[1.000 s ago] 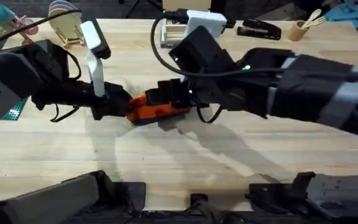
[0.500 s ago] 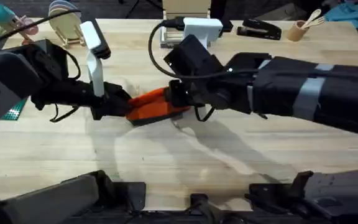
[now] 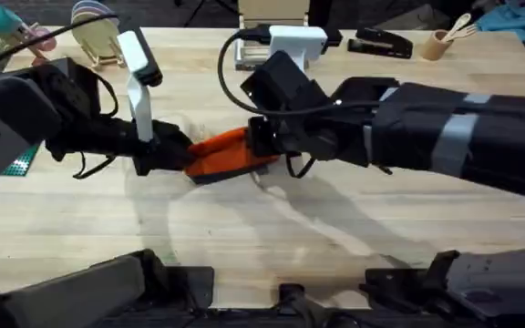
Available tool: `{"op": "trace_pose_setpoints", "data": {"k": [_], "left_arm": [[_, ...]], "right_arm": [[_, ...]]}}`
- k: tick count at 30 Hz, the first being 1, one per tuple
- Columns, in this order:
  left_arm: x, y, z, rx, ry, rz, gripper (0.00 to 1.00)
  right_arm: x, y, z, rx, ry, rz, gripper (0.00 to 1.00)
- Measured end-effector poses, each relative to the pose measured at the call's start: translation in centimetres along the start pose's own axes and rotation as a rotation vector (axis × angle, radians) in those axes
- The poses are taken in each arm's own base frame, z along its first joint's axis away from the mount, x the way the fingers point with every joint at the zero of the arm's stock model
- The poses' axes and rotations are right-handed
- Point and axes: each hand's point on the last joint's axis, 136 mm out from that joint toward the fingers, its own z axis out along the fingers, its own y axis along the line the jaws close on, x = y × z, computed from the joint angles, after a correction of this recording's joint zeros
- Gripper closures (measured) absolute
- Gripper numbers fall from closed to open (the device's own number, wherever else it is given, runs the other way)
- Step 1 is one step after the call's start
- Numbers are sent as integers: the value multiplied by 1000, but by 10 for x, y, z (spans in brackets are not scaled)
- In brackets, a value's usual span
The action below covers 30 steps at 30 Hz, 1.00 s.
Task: Unzip the bag, pick up the pens from the table one at a time and place them inside, then zip the bag closed.
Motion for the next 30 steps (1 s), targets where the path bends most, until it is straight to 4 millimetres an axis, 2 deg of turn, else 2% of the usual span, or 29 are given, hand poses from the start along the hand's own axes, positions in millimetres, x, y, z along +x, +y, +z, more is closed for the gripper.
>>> {"op": "trace_pose_setpoints", "data": {"k": [9, 13, 22, 27, 30], "left_arm": [[2, 2, -1, -9, 7, -1, 958], [1, 0, 0, 0, 2, -2, 959], [0, -1, 0, 2, 1, -4, 959], [1, 0, 0, 1, 5, -4, 959], [3, 0, -1, -3, 11, -6, 959]], "right_arm": [[-14, 6, -27, -45, -54, 8, 971], [-19, 16, -35, -95, -74, 10, 971], [-20, 21, -38, -116, -82, 8, 971], [-20, 34, -40, -144, -104, -15, 971], [-18, 51, -45, -178, -130, -68, 971]]}}
